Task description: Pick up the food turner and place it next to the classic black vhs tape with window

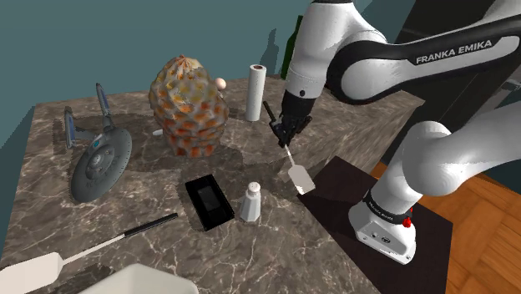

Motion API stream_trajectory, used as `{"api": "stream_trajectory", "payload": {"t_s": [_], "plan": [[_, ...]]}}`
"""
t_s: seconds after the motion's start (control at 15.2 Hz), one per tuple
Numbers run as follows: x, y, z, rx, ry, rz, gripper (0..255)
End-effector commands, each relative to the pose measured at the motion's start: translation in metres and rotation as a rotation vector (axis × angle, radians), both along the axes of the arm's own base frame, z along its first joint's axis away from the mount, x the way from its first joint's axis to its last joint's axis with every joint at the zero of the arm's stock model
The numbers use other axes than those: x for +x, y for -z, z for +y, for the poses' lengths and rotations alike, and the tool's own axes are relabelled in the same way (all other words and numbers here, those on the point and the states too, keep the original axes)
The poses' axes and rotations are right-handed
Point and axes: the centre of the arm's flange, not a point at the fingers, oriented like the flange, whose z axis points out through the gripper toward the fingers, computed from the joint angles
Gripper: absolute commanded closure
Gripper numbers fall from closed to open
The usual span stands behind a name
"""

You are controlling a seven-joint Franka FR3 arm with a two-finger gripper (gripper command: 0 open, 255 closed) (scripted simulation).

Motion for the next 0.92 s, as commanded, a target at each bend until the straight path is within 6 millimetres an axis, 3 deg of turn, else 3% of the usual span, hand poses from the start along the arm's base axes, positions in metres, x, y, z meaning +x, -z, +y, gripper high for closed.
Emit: {"api": "stream_trajectory", "payload": {"t_s": [0.0, 0.86], "plan": [[-0.016, 0.0, 0.025, 0.0, 0.002, 0.0, 255], [-0.102, 0.0, 0.173, 0.0, 0.002, 0.0, 255]]}}
